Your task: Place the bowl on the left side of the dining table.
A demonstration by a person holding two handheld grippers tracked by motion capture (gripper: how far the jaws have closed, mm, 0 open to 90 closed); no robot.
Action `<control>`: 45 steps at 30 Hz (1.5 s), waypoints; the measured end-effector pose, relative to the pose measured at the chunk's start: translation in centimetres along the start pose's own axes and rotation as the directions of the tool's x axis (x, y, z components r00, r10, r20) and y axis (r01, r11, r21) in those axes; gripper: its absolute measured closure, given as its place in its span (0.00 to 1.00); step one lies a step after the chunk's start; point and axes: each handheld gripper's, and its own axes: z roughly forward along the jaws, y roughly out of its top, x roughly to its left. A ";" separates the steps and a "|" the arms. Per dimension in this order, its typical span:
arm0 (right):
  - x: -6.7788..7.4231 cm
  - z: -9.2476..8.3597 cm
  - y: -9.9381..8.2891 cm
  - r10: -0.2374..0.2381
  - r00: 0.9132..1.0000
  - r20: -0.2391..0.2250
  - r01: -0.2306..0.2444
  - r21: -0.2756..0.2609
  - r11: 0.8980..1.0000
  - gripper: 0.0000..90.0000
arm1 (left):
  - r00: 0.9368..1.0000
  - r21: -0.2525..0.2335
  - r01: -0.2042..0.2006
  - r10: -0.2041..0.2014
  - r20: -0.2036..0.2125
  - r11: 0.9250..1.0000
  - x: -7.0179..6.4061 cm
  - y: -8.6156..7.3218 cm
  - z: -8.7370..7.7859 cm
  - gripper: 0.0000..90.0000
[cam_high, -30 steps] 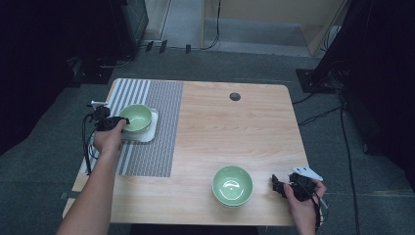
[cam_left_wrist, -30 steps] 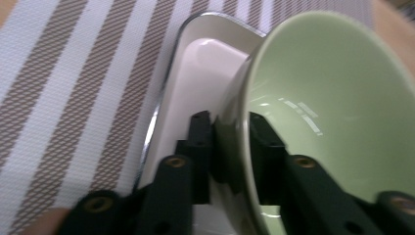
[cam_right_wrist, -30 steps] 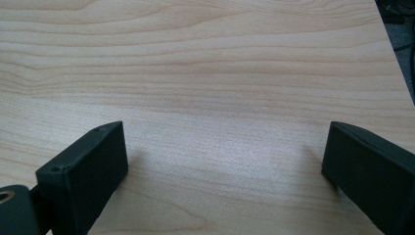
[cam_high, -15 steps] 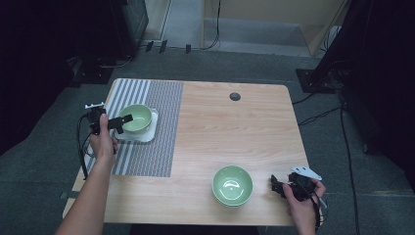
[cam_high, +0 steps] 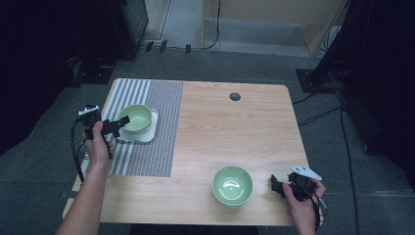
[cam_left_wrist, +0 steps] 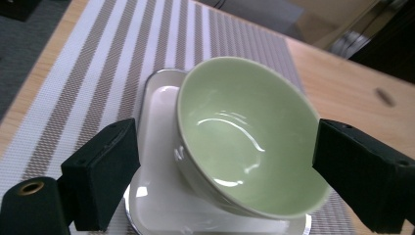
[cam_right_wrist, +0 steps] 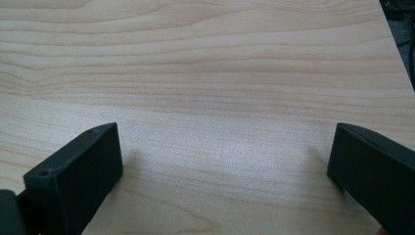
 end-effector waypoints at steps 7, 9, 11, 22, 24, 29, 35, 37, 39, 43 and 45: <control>0.0 0.0 0.0 0.000 1.000 0.000 0.000 0.000 1.000 0.00 | 0.998 -0.030 -0.058 0.057 -0.036 0.998 -0.4 -1.0 -0.9 0.11; 0.0 0.0 0.0 0.000 1.000 0.000 0.000 0.000 1.000 0.00 | 0.998 -0.038 -0.056 0.055 -0.032 0.998 -0.4 -1.2 -1.1 0.11; 0.0 0.0 0.0 0.000 1.000 0.000 0.000 0.000 1.000 0.00 | 0.997 -0.059 -0.073 0.071 -0.033 0.996 -0.4 -1.5 -1.5 0.11; 0.0 0.0 0.0 0.000 1.000 0.000 0.000 0.000 1.000 0.00 | 0.990 -0.107 -0.139 0.136 -0.032 0.984 -1.0 -3.3 -3.4 0.11; 0.0 0.0 0.0 0.000 1.000 0.000 0.000 0.000 1.000 0.00 | 0.990 -0.108 -0.138 0.136 -0.029 0.984 -0.9 -3.4 -3.5 0.11; 0.0 0.0 0.0 0.000 1.000 0.000 0.000 0.000 1.000 0.00 | 0.989 -0.109 -0.147 0.143 -0.039 0.983 -0.3 -4.4 -4.5 0.11; 0.0 0.0 0.0 0.000 1.000 0.000 0.000 0.001 1.000 0.00 | 0.982 -0.101 -0.187 0.183 -0.050 0.977 -0.1 -5.9 -5.4 0.11; 0.0 0.0 0.0 0.000 1.000 0.001 0.000 0.001 1.000 0.00 | 0.980 -0.100 -0.197 0.192 -0.054 0.975 -0.1 -6.3 -5.5 0.11; 0.0 0.0 0.0 0.000 1.000 0.001 0.000 0.001 1.000 0.00 | 0.979 -0.101 -0.203 0.198 -0.058 0.974 0.0 -6.7 -5.7 0.11; 0.0 0.0 0.0 0.000 1.000 0.001 0.000 0.001 1.000 0.00 | 0.976 -0.102 -0.212 0.206 -0.067 0.972 -0.1 -7.6 -6.1 0.11; 0.0 0.0 0.0 0.000 1.000 0.001 0.000 0.001 1.000 0.00 | 0.973 -0.099 -0.225 0.219 -0.071 0.969 -0.2 -7.9 -6.2 0.11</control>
